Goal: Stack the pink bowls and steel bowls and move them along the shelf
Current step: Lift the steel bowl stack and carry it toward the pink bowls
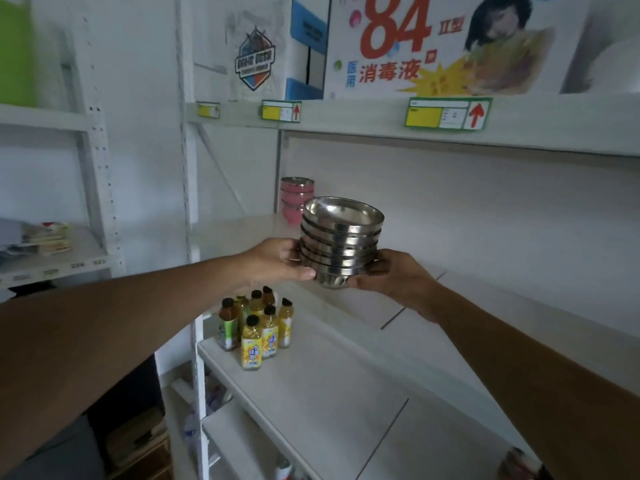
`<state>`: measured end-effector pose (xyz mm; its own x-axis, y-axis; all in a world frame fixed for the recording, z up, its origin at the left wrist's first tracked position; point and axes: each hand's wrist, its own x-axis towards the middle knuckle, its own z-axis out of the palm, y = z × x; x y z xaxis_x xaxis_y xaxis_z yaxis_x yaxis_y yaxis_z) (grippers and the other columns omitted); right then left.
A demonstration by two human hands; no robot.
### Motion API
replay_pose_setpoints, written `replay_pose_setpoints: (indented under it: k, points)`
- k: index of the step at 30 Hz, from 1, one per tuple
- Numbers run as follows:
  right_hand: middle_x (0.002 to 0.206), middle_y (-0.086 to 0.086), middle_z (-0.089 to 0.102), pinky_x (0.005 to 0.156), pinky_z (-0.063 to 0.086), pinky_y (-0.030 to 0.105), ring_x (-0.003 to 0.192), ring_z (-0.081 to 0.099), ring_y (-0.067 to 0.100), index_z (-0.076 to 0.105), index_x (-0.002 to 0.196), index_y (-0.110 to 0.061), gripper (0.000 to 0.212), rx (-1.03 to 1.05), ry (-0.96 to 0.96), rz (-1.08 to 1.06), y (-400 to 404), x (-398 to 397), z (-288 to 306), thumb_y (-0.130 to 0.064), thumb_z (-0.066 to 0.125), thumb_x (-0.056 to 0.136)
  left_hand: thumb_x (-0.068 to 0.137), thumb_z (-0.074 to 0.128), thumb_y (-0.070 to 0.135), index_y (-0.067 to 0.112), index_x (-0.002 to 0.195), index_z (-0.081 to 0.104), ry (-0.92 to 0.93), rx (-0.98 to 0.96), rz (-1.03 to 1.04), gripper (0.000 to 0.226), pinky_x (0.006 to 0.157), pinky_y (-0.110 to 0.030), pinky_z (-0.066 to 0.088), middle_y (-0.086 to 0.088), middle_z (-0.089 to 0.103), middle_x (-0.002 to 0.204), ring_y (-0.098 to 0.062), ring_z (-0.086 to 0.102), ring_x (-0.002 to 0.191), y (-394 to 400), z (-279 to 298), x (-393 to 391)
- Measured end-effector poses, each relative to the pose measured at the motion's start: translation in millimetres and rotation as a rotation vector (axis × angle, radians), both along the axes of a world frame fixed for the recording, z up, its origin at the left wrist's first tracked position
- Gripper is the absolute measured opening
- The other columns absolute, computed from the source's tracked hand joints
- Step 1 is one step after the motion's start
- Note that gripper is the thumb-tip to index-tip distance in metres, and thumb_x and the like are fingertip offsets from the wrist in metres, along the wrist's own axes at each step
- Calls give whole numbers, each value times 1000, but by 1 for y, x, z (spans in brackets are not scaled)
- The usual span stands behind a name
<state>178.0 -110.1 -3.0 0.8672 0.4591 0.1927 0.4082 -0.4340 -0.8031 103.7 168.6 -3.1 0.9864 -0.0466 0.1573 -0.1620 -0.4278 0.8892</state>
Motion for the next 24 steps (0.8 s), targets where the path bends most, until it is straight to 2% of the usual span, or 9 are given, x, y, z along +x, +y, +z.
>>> replay_pose_setpoints:
  k: [3,7,12,16,18,21,24]
  points:
    - [118,-7,83,106,60,42,110,77,12,72,134,-21,73,-6,-5,24,33,3,0,-41,101,69,91,85,9,14,139,68,6,9,12,51,104,-30,56,-1,78,131,-13,73,120,32,-1,-1]
    - [118,-5,83,107,59,43,111,77,14,72,134,-19,75,-2,13,50,70,19,-1,-39,102,68,90,85,11,16,139,69,9,12,32,51,103,-27,53,0,77,132,-13,72,123,68,-4,8]
    - [111,-6,85,104,62,43,104,79,12,74,119,-29,56,-4,34,82,96,61,-2,-34,101,70,90,86,14,19,138,71,11,-5,47,50,94,-17,52,3,79,130,-8,72,122,94,-5,38]
    - [114,-4,84,106,60,44,109,78,16,74,128,-21,66,-2,46,110,112,102,-1,-33,102,70,92,84,13,20,137,71,40,2,75,47,108,-29,50,4,79,130,-8,71,123,104,-2,69]
    - [114,-4,85,105,60,42,109,78,15,76,127,-21,64,-3,49,124,118,124,-1,-33,102,70,93,83,13,19,138,70,66,15,96,47,113,-33,48,2,77,134,-11,69,126,108,-1,85]
    - [108,-10,85,99,61,35,103,79,8,78,119,-27,57,-13,59,142,126,153,-6,-36,102,68,93,83,13,17,140,69,82,17,110,48,117,-36,45,0,75,137,-15,66,131,114,-4,111]
    - [100,-20,84,85,60,23,93,77,-2,78,107,-35,45,-22,75,129,130,173,-18,-34,101,69,93,82,11,16,139,70,88,31,90,48,115,-34,47,1,75,136,-13,66,129,120,-11,135]
